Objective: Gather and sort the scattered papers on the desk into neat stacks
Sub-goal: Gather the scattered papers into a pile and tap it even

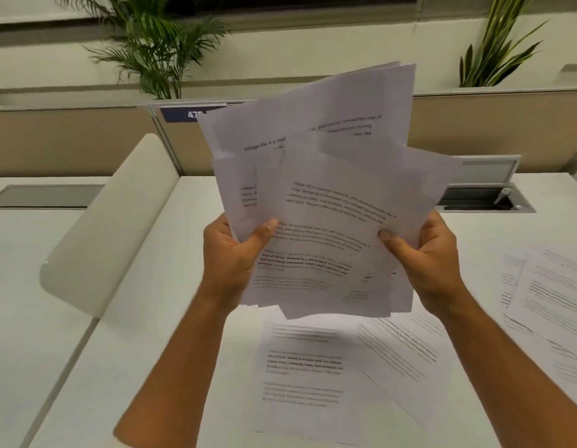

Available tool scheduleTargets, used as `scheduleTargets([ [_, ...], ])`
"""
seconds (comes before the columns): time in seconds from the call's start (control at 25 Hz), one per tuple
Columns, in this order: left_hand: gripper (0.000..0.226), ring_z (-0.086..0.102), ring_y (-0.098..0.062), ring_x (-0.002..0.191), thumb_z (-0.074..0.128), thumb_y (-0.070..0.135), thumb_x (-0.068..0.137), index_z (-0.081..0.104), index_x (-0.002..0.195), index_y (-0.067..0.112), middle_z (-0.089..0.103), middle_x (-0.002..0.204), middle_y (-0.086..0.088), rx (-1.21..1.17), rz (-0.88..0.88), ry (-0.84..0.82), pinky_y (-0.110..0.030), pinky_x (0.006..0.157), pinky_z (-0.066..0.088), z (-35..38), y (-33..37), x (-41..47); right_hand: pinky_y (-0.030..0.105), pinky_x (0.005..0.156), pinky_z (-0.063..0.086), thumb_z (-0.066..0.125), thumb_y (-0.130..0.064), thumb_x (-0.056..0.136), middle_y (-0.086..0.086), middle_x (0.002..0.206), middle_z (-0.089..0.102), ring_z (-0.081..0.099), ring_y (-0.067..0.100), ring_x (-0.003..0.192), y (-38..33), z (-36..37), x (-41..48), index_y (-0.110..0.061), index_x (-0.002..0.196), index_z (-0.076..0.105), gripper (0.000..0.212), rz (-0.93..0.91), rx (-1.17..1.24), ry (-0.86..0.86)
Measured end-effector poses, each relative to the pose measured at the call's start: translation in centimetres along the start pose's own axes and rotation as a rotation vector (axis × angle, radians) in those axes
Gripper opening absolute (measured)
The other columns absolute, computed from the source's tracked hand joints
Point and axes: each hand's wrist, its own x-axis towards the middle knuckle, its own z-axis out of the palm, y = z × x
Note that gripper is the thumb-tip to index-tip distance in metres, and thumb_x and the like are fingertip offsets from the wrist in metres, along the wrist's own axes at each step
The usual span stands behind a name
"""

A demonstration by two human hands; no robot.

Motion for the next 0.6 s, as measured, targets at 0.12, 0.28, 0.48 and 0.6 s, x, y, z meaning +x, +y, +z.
scheduleTargets([
  [0.12,0.035,0.080,-0.032,0.103,0.087,0.036,0.087,0.076,0.119,0.026,0.081,0.119,-0.004,-0.010,-0.016,-0.087,-0.041,0.080,0.068,1.4,-1.6,-0.3,0.043,0.083,0.065,0.090,-0.042,0.076,0.002,0.121,0.076,0.074,0.030,0.110,2.1,-2.2,-1.2,-0.024,0.134,0.063,0.067,0.035,0.067,0.027],
  [0.28,0.043,0.080,-0.023,0.108,0.093,0.033,0.077,0.079,0.118,0.031,0.083,0.117,-0.001,0.081,-0.204,-0.164,-0.045,0.092,0.066,2.8,-5.8,-2.1,0.049,0.086,0.065,0.099,-0.042,0.062,0.003,0.117,0.078,0.075,0.025,0.109,5.5,-3.6,-3.1,-0.026,0.129,0.069,0.075,0.174,0.040,-0.023],
  [0.48,0.042,0.079,-0.023,0.105,0.093,0.038,0.074,0.082,0.114,0.036,0.083,0.112,0.001,0.066,-0.271,-0.103,-0.033,0.080,0.066,4.4,-8.2,-3.6,0.036,0.078,0.066,0.098,-0.051,0.060,-0.004,0.116,0.078,0.074,0.020,0.108,6.5,-4.2,-3.7,-0.043,0.124,0.072,0.069,0.200,0.044,-0.069],
  [0.6,0.040,0.080,-0.023,0.103,0.094,0.036,0.073,0.083,0.112,0.034,0.084,0.112,0.000,0.036,-0.243,-0.043,-0.035,0.081,0.067,4.5,-7.8,-3.2,0.036,0.075,0.066,0.096,-0.043,0.061,-0.003,0.110,0.080,0.076,0.022,0.102,5.9,-4.0,-3.2,-0.042,0.113,0.078,0.054,0.179,0.052,-0.021],
])
